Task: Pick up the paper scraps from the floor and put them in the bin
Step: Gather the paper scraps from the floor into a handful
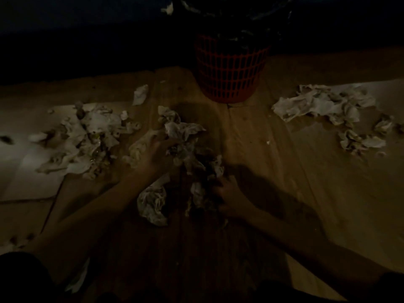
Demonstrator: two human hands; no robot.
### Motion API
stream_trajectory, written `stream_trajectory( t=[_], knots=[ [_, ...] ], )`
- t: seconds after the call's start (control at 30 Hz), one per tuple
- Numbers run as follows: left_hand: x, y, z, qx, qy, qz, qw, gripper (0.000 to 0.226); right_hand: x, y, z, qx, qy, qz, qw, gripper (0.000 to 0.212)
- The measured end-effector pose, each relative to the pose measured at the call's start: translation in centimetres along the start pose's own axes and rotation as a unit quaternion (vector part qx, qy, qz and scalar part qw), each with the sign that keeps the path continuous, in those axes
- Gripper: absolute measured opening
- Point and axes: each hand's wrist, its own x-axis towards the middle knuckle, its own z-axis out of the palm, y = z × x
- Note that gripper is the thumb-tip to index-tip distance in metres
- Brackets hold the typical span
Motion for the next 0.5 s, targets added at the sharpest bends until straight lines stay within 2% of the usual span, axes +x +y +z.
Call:
stream_trajectory(
  t=[0.03, 0.1, 0.17, 0.23, 0.33, 0.43, 0.5],
  knots=[
    [-0.8, -0.5, 0.2, 0.005, -0.012, -0.004, 1.0, 0.057, -1.2, 0.4, 1.2, -0.017, -0.024, -0.003, 1.0, 0.041],
    [-2.3, -1.4, 0.8, 0.033, -0.048, -0.01, 0.998, 0.046, -3.2, 0.8, 2.5, -0.024, -0.012, -0.025, 0.999, 0.03],
    [-3.7, -2.2, 1.5, 0.076, -0.091, -0.002, 0.993, 0.046, -3.9, 0.9, 2.8, -0.006, 0.005, -0.063, 0.998, 0.02],
    [-4.8, -2.8, 2.0, 0.143, -0.134, -0.024, 0.98, 0.05, -3.3, 1.3, 2.6, 0.051, 0.011, -0.053, 0.997, 0.019],
    [-6.1, -3.6, 1.9, 0.227, -0.211, -0.109, 0.945, 0.07, -0.9, 1.7, 1.0, 0.114, 0.043, 0.027, 0.992, 0.031],
    [-7.4, -4.4, 1.4, 0.236, -0.243, -0.108, 0.935, 0.101, 3.0, 1.4, -2.0, 0.136, 0.102, 0.033, 0.985, 0.03],
    [-8.2, -4.7, 0.8, 0.24, -0.26, -0.106, 0.93, 0.111, 6.1, 1.5, -2.8, 0.124, 0.14, 0.036, 0.982, 0.028]
  ],
)
